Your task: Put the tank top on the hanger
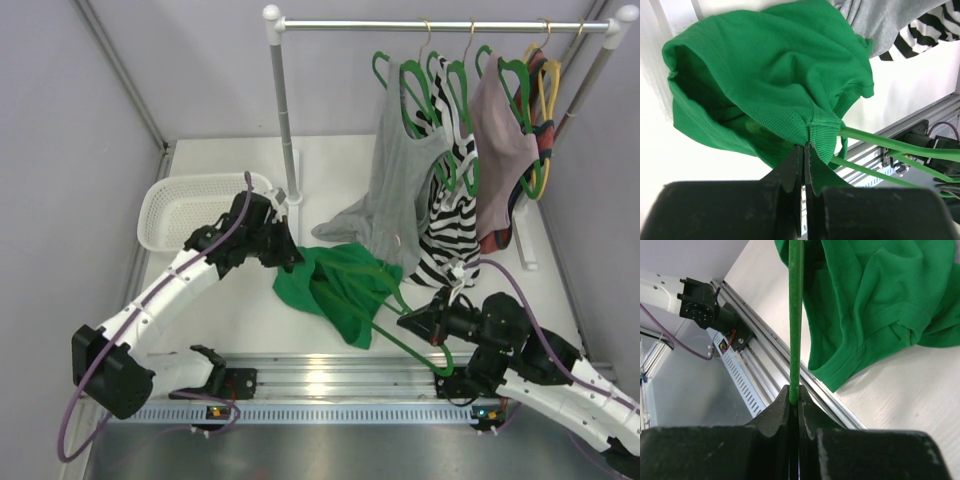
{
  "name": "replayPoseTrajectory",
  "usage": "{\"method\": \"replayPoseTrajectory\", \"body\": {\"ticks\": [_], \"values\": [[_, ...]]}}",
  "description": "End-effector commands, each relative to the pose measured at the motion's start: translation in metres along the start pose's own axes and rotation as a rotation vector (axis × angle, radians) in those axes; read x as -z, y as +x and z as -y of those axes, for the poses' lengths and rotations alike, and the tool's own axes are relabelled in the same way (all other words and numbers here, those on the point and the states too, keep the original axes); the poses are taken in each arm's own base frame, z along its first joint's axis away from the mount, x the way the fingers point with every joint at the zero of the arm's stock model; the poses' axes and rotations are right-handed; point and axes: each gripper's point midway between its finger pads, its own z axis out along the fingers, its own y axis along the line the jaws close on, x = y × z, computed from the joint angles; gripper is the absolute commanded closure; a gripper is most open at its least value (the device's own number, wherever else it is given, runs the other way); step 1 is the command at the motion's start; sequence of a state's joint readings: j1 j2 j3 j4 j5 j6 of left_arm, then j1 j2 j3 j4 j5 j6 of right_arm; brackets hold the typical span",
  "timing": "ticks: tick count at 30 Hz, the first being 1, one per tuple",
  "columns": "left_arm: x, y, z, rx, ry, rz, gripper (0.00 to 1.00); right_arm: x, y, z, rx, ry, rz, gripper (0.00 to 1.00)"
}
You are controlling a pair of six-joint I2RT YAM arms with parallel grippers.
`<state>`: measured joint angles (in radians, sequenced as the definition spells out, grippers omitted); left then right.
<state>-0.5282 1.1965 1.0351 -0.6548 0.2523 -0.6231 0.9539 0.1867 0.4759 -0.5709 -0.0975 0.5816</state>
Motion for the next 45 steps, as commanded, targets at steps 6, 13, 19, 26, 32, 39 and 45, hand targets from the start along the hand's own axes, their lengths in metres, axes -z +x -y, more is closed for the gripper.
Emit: {"method": "replayPoseTrajectory", "body": {"ticks": [6,13,19,26,32,39,45], "values": [[0.032,-0.041,0.038,-0.007,0.113,0.169,1.0,-0.011,-0.021,-0.021,0.006,-0.111,0.101,1.0],[0.041,-0.041,0.045,-0.001,0.151,0.18,1.0,-0.027,-0.019,-0.025,0.002,-0.152,0.106,1.0],[0.046,-0.037,0.05,0.012,0.179,0.173,1.0,-0.034,-0.027,-0.025,0.037,-0.134,0.157,1.0],[0.053,-0.03,0.053,0.033,0.205,0.171,1.0,-0.037,-0.035,-0.025,0.087,-0.118,0.212,1.0],[0.059,-0.034,0.057,0.044,0.217,0.191,1.0,-0.046,-0.038,-0.035,0.119,-0.155,0.241,1.0],[0.07,-0.038,0.065,0.045,0.241,0.209,1.0,-0.066,-0.028,-0.035,0.167,-0.103,0.245,1.0],[0.072,-0.036,0.055,0.034,0.2,0.224,1.0,-0.072,-0.035,-0.033,0.198,-0.063,0.281,1.0]]}}
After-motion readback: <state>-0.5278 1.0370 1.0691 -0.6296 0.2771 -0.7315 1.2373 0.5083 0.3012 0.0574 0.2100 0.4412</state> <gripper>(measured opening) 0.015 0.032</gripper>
